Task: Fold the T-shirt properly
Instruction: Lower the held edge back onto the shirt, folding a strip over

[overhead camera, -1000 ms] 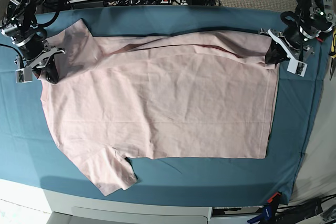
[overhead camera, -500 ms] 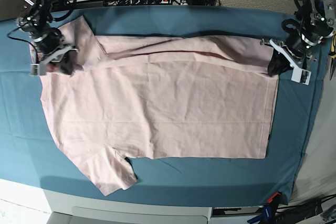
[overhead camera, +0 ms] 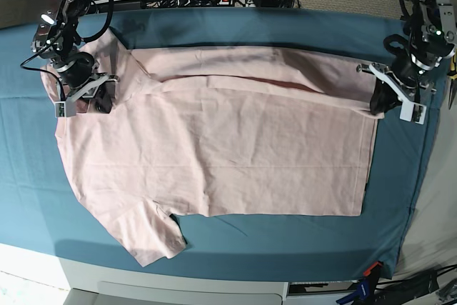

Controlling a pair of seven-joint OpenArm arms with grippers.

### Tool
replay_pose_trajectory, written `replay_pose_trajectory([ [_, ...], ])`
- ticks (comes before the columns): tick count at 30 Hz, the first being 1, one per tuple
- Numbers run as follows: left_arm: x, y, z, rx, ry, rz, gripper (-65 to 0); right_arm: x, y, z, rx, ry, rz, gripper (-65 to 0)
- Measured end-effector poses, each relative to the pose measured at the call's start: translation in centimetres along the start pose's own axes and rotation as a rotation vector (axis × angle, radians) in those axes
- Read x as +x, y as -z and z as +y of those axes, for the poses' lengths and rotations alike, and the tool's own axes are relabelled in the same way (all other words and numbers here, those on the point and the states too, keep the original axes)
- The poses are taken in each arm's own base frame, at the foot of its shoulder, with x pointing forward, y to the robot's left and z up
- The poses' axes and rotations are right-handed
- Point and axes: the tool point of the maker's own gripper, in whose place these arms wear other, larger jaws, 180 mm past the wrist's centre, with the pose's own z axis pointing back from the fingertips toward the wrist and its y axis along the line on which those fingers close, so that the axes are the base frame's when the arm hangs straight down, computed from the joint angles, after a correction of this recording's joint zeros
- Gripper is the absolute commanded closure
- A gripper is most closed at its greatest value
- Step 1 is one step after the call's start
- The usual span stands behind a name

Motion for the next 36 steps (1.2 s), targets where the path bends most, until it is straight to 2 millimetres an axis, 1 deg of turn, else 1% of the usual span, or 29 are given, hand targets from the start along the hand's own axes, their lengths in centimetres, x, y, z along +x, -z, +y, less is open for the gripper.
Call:
replay_pose_trajectory([
  [3,-0.2,0.0,0.4,0.021,0.015,0.010,0.0,0.0,0.0,-0.4,-0.024,-0.027,0.002,0.0],
  [6,-0.3,0.0,0.8,0.047,0.015,0.015,0.0,0.2,-0.1,-1.4,-0.080,-0.008,-0.012,0.0],
  [10,-0.6,0.1,1.0,0.049,0.005,0.024,0.0,0.2,-0.1,-1.7,-0.094,-0.011,-0.011,0.0],
  [19,-3.3,0.7,2.3,0.068,-0.047,0.089,0.0,0.5,0.0,-2.2,-0.124,0.005,-0.018,0.0],
  [24,-3.3,0.7,2.3,0.068,-0.048,0.088,0.0,0.5,0.0,-2.3,-0.130,0.009,-0.019,0.0],
  [28,-3.3,0.7,2.3,0.069,-0.047,0.089,0.0,0.5,-0.3,-3.7,-0.206,0.027,-0.019,0.0],
  [34,-3.1,0.7,2.7,0.090,-0.069,0.080,0.0,0.6,-0.3,-3.8,-0.212,0.028,-0.024,0.0],
  [35,-3.1,0.7,2.7,0.090,-0.069,0.078,-1.2,0.6,-0.3,-3.8,-0.212,0.029,-0.024,0.0],
  [36,-3.1,0.7,2.7,0.091,-0.069,0.076,-8.2,0.5,-0.3,-3.8,-0.212,0.029,-0.021,0.0],
])
